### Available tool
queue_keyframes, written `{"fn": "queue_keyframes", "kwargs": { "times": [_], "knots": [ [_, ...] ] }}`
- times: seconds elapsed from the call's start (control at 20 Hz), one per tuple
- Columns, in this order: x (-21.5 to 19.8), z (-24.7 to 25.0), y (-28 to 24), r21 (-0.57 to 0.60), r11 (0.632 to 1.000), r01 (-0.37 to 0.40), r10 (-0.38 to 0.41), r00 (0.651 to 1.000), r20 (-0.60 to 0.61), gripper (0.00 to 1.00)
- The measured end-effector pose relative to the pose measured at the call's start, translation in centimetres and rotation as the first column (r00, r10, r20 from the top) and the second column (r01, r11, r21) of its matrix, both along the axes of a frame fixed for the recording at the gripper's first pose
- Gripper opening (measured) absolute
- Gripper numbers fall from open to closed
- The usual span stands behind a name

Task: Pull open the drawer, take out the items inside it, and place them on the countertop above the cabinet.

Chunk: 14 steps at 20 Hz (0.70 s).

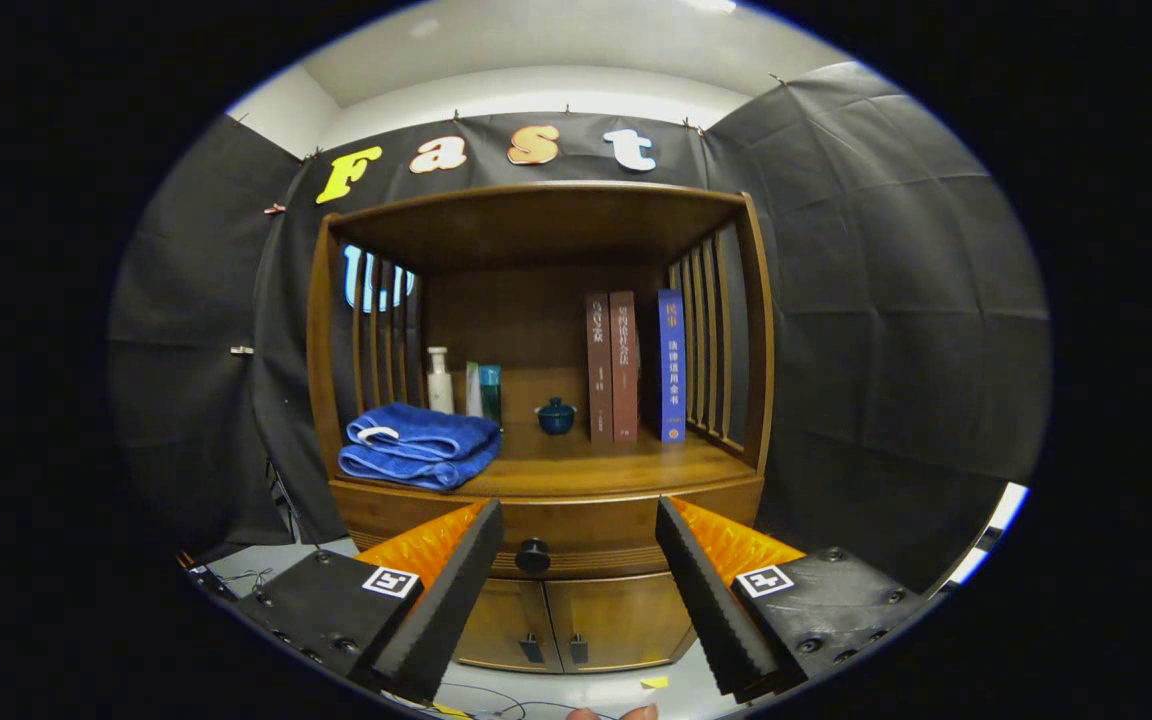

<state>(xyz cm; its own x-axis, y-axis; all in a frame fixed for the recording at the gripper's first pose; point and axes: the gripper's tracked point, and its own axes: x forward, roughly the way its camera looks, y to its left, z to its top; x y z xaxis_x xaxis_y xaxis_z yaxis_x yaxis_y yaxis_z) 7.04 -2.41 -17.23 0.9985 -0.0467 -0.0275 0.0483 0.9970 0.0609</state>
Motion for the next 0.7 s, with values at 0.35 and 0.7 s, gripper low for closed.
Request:
{"fn": "queue_keyframes", "kwargs": {
  "times": [0.35,0.7],
  "knots": [
    [6.9,-7.6,1.7,-0.049,0.998,-0.035,0.030,0.993,-0.111,1.00],
    [12.2,-12.2,4.9,-0.047,0.995,-0.088,0.079,0.981,-0.175,1.00]
  ]
}}
